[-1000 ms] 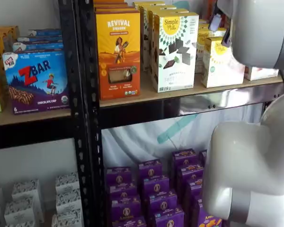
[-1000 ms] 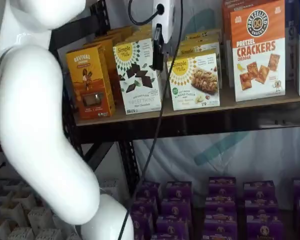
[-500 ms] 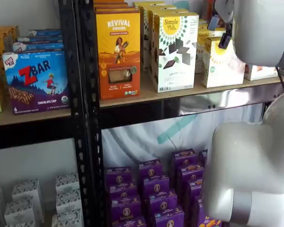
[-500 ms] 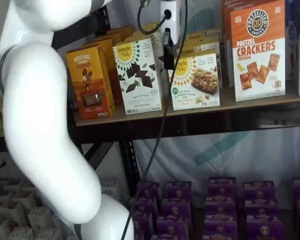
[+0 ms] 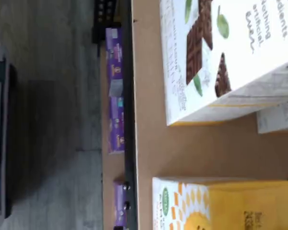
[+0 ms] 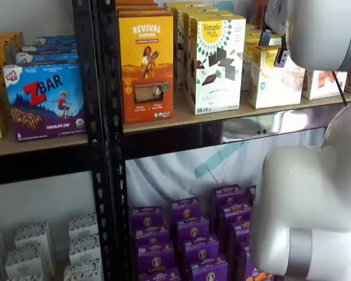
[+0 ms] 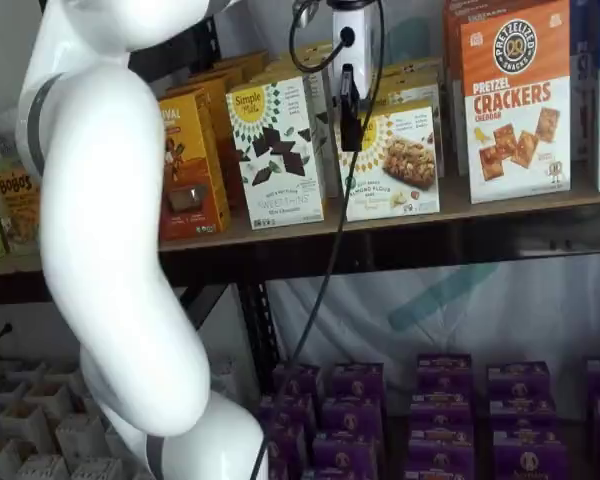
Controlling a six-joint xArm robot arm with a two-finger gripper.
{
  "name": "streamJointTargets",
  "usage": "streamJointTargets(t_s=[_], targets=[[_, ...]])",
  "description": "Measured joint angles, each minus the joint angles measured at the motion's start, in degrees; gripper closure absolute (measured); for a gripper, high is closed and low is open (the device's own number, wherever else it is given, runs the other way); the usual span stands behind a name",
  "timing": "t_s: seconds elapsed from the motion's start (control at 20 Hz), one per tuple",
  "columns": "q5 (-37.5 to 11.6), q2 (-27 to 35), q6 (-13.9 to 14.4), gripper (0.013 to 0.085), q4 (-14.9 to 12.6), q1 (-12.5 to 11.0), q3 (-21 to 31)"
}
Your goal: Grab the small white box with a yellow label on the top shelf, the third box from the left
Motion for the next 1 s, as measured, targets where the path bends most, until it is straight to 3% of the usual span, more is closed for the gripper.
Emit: streamJointTargets(t_s=[0.45,1.0], targets=[[3.25,3.26,0.46,0.013,-2.81,0.75,-3.74],[1.3,3.11,2.12,0.013,-6.14,3.21,-2.73]])
